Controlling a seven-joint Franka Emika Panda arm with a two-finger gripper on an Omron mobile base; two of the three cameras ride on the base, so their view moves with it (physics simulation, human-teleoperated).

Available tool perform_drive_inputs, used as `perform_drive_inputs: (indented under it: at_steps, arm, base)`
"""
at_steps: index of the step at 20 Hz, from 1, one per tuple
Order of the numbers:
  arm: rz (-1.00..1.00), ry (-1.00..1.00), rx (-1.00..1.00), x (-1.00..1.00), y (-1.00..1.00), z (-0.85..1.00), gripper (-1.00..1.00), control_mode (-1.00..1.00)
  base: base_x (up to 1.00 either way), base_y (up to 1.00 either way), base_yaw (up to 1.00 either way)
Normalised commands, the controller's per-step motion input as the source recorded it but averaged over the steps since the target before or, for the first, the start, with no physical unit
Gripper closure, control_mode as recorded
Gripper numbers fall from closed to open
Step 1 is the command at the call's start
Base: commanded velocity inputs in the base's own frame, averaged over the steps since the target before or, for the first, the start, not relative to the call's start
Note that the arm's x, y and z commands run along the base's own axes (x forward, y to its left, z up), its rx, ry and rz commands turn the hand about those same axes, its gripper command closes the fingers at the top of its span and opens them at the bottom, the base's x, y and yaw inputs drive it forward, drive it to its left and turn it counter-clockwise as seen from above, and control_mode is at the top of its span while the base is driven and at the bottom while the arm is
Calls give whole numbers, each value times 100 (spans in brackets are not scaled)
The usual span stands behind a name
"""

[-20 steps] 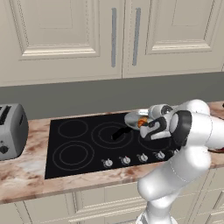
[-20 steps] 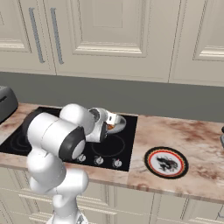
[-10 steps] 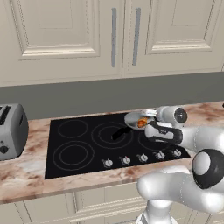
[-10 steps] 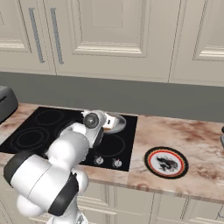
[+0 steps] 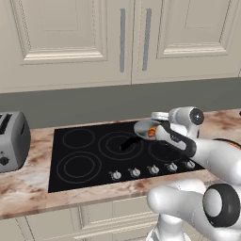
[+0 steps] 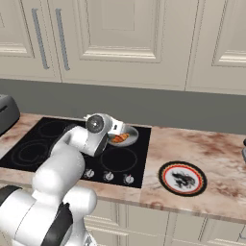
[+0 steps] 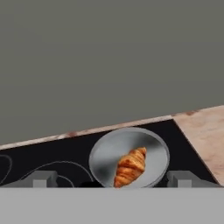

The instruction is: Pick the croissant and place it on the pan. Then turn on the stove to warm the croissant.

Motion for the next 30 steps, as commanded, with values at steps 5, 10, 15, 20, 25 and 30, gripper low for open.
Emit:
perform_drive_inputs:
  at_steps: [5, 10, 15, 20, 25, 30]
  arm:
    - [0, 0, 0, -58, 32, 29, -100, -100]
    - [3, 0, 0, -81, 10, 1, -100, -100]
    - [1, 4, 2, -100, 0, 7, -100, -100]
    - [0, 8, 0, -87, 1, 0, -100, -100]
    - [0, 14, 1, -8, 0, -2, -100, -100]
    - [0, 16, 0, -17, 6, -9, -100, -100]
  base:
    - [0, 0, 0]
    - [0, 0, 0]
    - [0, 0, 0]
    - [0, 0, 0]
    - [0, 0, 0]
    - [0, 0, 0]
